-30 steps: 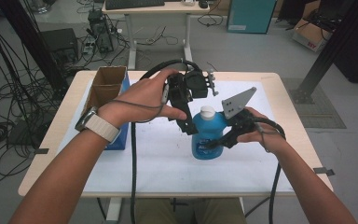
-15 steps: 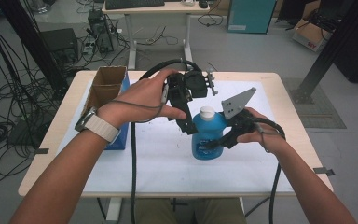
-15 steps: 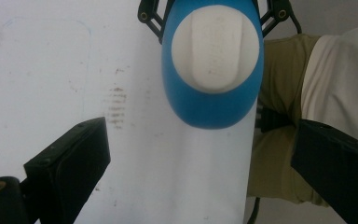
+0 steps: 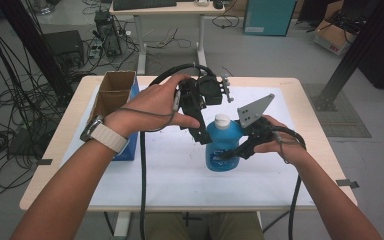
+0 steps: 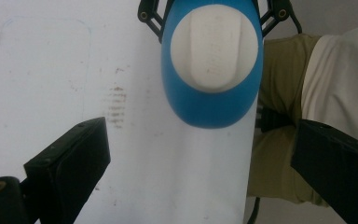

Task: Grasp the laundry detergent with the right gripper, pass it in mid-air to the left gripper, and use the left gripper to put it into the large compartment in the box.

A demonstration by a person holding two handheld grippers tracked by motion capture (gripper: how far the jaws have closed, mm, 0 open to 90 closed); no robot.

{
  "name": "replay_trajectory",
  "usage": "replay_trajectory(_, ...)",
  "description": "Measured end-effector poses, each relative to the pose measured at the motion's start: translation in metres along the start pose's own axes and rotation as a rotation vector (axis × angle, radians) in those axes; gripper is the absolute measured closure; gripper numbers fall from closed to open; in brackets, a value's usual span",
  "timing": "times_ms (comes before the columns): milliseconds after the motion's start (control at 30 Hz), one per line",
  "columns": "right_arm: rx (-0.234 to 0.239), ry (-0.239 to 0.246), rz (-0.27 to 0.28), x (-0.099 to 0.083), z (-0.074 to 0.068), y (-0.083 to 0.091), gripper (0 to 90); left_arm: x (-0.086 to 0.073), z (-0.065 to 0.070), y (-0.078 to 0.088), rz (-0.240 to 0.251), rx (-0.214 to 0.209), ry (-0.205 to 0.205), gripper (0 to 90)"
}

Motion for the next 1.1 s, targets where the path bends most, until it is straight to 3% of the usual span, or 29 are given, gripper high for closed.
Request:
replay_trajectory(633, -0.002, 0.009, 0.0, 0.0004, -0.0004, 0.0002, 42.8, 0.0003, 0.0003, -0.0002, 0.003, 0.007, -0.003, 5.3)
replay_trajectory(867, -0.005, 0.012, -0.004, -0.0003, -0.0001, 0.0, 42.8, 0.0, 0.0014, -0.0016, 0.017, 0.009, 0.016, 5.3)
replay_trajectory(1033, -0.003, 0.007, -0.007, 0.0002, -0.0009, 0.0001, 42.8, -0.0002, 0.0005, -0.0006, 0.003, 0.006, 0.001, 5.3)
replay_trajectory(1100, -0.002, 0.011, -0.008, 0.0005, -0.0009, 0.0004, 42.8, -0.0001, 0.0015, -0.0014, 0.014, 0.007, 0.016, 5.3)
Point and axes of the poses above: each handheld gripper's, and its own axes: y roughly backward along the jaws, x roughly out of its top, z roughly to its right, the point moved 4 cm from there along -y, roughly forward along the jaws, and after that the axes turned 7 degrees about y, right-handed, at the moved point
